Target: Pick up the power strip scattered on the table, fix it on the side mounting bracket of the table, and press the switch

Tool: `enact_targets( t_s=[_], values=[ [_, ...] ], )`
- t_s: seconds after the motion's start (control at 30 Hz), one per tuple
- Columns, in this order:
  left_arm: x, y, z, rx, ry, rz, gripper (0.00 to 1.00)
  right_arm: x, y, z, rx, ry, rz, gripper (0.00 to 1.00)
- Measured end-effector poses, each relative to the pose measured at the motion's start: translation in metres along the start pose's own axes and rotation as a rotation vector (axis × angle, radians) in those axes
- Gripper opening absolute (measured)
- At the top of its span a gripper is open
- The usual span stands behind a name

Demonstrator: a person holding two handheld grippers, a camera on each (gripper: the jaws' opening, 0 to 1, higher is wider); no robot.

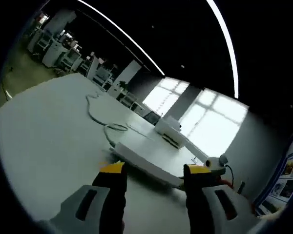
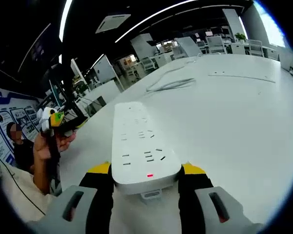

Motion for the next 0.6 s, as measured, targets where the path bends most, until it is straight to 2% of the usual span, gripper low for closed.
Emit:
enact_targets(
  t_s=[0.13,0.33,0.47,0.57,0.6],
  values=[
    [-0.010,-0.004,-0.007,-0.010,0.080,-0.007,0.61,0.002,0.000,0.000,-0.002,-0.010,-0.008,0.48],
    [-0.010,-0.013,-0.010,-0.008,0.160,-0.021,0.64,0.005,0.000,0.000,-0.005,-0.028,-0.010,0.48],
    [-0.007,-0.021,-0.014,0.003,0.264,-0.031,0.65,0.005,0.000,0.002,-0.011,-0.034,-0.008,0.48],
    [0.002,-0.026,-0.014,-0.006,0.346,-0.020,0.68,0.005,0.001,0.002,-0.015,-0.035,-0.007,0.48],
    [0.004,-0.027,-0.015,-0.006,0.351,-0.015,0.69,0.005,0.001,0.002,-0.016,-0.036,-0.006,0.48]
  ],
)
Point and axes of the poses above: the point that each gripper's makers call its tool centre point, and the gripper's own axes: y roughly backward along the fingers, x roughly to its left, z roughly out of its top, the point moved 5 cm from there along y, roughly backward along the fingers, and after that the axes turned 5 degrees about -y, right-handed, at the moved point
